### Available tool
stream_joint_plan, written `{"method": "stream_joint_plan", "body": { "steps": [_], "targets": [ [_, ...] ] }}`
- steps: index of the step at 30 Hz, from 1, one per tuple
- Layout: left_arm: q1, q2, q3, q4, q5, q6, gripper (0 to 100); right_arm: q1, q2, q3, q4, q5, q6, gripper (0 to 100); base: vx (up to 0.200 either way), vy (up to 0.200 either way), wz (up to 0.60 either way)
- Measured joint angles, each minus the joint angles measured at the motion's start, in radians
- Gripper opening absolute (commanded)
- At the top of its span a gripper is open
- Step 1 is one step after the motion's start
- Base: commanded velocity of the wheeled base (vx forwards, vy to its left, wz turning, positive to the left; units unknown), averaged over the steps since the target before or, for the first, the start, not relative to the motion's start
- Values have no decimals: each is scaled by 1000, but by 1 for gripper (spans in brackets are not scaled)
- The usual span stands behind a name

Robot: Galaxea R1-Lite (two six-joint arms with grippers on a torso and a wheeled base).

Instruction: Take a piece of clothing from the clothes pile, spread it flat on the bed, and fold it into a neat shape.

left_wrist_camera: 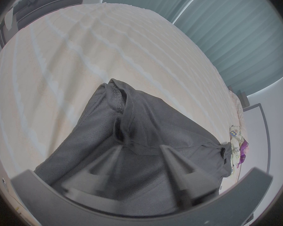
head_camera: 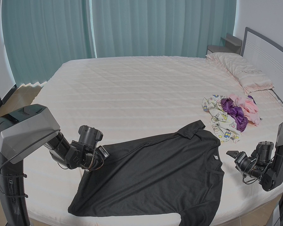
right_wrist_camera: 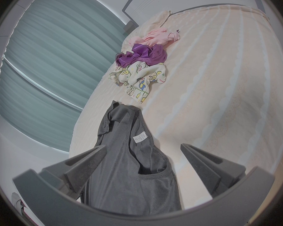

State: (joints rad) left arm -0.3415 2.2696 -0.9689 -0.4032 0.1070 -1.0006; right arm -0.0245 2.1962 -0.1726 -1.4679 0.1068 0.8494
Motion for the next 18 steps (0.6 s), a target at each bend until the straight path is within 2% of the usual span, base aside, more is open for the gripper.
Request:
{"method": "stream_joint_plan", "body": {
  "steps": [9,18],
  "targets": [
    [41,-31,-66,23,-1,3,0,0,0,-1,0,0,0,100,0,0,0],
    [149,-33,-288,128,-6,-1,0,0,0,0,0,0,0,100,0,0,0]
  ]
}}
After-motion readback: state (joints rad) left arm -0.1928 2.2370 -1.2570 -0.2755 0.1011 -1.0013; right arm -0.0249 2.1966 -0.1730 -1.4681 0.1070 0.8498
